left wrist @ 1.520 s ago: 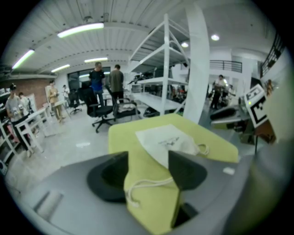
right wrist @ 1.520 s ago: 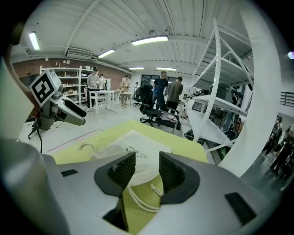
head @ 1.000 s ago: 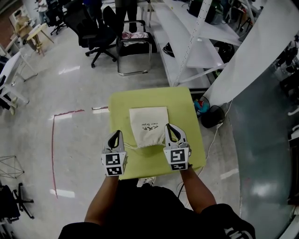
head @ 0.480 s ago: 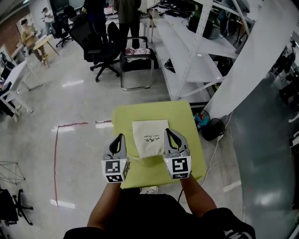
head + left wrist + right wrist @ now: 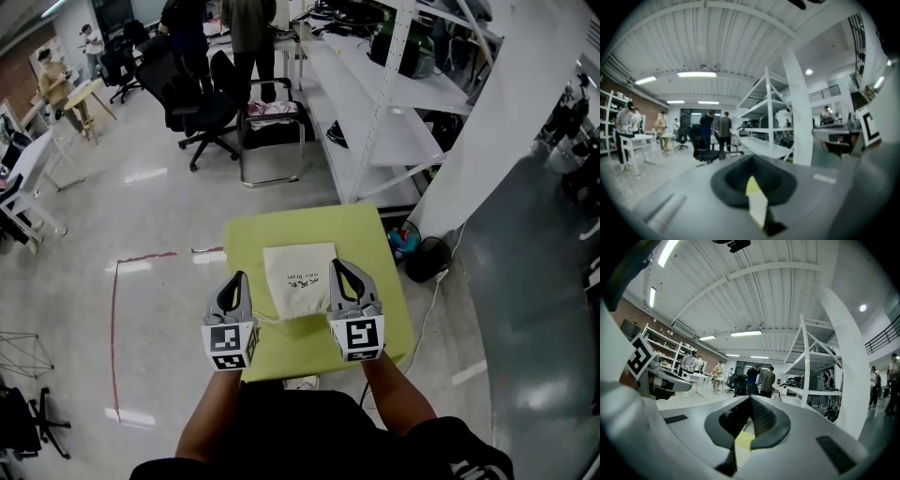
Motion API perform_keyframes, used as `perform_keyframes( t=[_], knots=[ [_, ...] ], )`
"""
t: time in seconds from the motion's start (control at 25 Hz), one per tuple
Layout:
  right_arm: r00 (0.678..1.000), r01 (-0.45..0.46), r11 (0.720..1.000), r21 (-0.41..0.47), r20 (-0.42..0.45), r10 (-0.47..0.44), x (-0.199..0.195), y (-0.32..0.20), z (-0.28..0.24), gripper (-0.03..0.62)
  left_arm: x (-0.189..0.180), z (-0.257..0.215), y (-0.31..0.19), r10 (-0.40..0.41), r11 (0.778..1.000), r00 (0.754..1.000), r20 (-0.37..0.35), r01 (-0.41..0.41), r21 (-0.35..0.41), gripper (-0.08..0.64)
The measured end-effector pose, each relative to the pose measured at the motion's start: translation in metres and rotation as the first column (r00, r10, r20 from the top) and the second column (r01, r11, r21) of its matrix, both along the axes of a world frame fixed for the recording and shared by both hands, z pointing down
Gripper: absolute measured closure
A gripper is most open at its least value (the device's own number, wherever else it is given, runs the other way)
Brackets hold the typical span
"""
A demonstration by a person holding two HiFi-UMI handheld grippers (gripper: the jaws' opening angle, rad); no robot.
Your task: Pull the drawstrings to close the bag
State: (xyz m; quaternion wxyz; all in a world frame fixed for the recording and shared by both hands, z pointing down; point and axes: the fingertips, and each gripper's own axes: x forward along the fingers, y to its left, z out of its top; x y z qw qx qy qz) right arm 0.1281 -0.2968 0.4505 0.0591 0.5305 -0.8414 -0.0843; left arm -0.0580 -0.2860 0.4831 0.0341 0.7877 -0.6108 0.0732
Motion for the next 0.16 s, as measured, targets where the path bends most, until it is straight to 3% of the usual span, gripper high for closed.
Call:
perform_keyframes(
  t=[0.16],
  knots=[
    [1.0,-0.007,1.0,-0.004,-0.003,0.007,0.0058,-0.0038,0.0033,0.586,0.0012,0.0036,-0.0037,0.002,1.0,1.0,0.014,-0.001,-0.007,0.552]
  ],
)
